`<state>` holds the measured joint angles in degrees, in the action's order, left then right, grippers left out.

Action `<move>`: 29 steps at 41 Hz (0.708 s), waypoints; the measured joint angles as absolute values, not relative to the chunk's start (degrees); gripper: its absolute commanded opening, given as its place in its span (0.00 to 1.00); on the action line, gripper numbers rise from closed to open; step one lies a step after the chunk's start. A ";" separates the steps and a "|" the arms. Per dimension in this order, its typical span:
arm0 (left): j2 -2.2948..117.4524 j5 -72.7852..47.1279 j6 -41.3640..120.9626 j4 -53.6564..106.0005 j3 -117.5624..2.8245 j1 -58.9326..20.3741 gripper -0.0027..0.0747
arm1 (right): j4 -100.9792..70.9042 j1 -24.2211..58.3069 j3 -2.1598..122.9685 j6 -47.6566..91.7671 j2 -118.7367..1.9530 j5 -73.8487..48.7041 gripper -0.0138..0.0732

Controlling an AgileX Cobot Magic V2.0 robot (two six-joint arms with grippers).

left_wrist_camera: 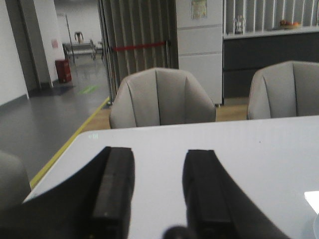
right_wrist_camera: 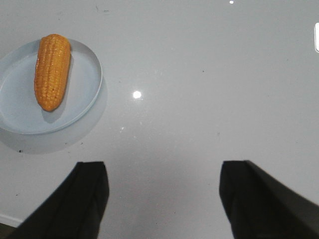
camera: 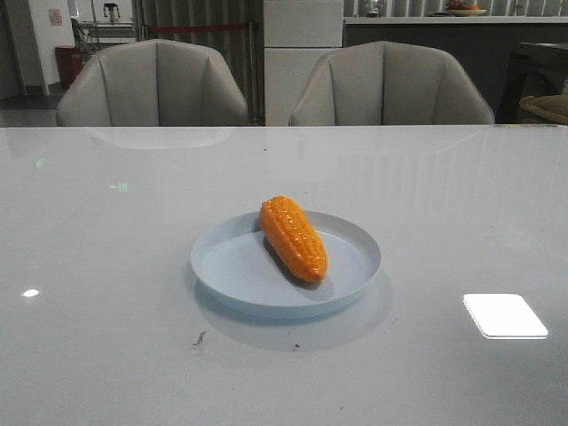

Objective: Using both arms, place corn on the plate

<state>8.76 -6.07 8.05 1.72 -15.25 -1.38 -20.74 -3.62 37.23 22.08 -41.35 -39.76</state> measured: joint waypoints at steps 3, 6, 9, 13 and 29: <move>4.23 -4.56 8.05 1.72 -12.25 -1.38 0.17 | -20.74 -3.62 37.23 22.08 -41.35 -39.85 0.81; 0.73 -3.43 8.05 1.72 -9.45 -1.38 0.16 | -20.74 -3.62 37.23 22.08 -41.35 -39.85 0.81; -0.32 -1.50 8.05 1.72 -6.48 -1.38 0.15 | -20.74 -3.62 37.23 22.08 -41.35 -39.89 0.81; -0.32 0.00 8.05 1.72 -3.15 -1.38 0.15 | -20.74 -3.62 37.23 22.08 -41.35 -39.99 0.81; -0.32 -3.02 8.05 1.72 0.34 -1.38 0.15 | -20.74 -3.62 37.23 22.08 -41.35 -39.99 0.81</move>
<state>-0.32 -3.02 8.05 1.72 0.34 -1.38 -20.74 -3.62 37.23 22.08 -41.35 -39.99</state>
